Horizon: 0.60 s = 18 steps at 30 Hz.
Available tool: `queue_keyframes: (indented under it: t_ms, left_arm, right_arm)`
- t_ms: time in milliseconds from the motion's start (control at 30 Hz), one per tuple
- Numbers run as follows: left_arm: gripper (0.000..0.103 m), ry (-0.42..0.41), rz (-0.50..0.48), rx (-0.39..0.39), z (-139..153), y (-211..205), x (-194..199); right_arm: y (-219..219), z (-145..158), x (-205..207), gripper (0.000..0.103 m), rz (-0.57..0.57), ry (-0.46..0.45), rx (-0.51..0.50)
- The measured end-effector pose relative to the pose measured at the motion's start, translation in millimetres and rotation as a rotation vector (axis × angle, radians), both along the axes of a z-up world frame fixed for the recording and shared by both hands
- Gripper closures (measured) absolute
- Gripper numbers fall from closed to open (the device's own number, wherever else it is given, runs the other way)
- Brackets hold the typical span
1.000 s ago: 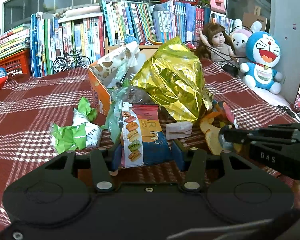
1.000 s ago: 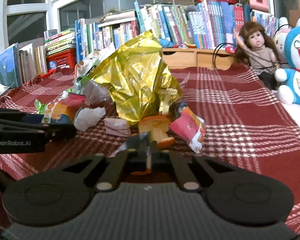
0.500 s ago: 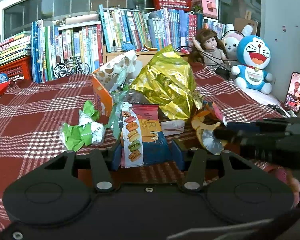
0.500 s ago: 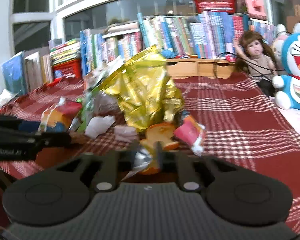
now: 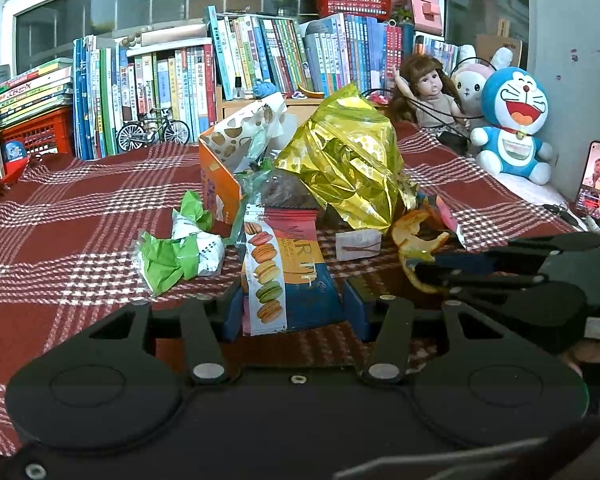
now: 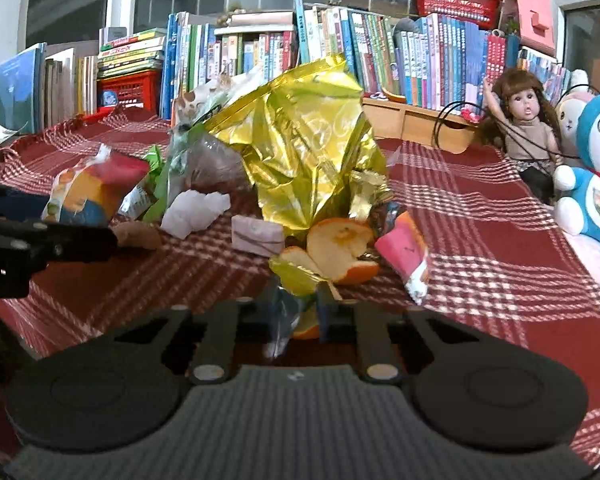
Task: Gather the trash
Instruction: 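Grasp an orange peel with the right gripper while the left gripper holds the macaron packet, then lower both grippers over the white bin and open them to drop the items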
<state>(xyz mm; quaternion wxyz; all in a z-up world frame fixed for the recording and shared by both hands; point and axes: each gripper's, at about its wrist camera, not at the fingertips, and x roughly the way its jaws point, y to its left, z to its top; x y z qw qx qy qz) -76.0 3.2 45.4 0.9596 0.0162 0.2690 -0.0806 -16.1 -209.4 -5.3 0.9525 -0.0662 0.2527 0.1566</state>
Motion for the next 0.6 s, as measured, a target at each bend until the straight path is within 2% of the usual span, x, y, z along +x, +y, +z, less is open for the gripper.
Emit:
queue_keyframes:
  t_ms: [367,400,433,600]
  left_arm:
    - [0.054,0.001,-0.031,0.009,-1.0,-4.6,-14.5]
    - [0.054,0.005,-0.034,0.005,-1.6,-4.7,-17.3]
    - [0.054,0.012,-0.039,0.001,-2.4,-5.2,-20.3]
    - [0.054,0.047,-0.063,0.01,-9.9,-7.7,-40.6]
  right_arm:
    - [-5.8,15.2,-23.1,0.092,0.036,-0.056,0.034]
    - [-6.6,16.7,-26.3,0.099,0.045,-0.053,0.044]
    - [-6.5,17.7,-28.6,0.1,0.051,-0.047,0.052]
    - [-8.1,17.0,-47.3,0.1,0.093,-0.022,0.056]
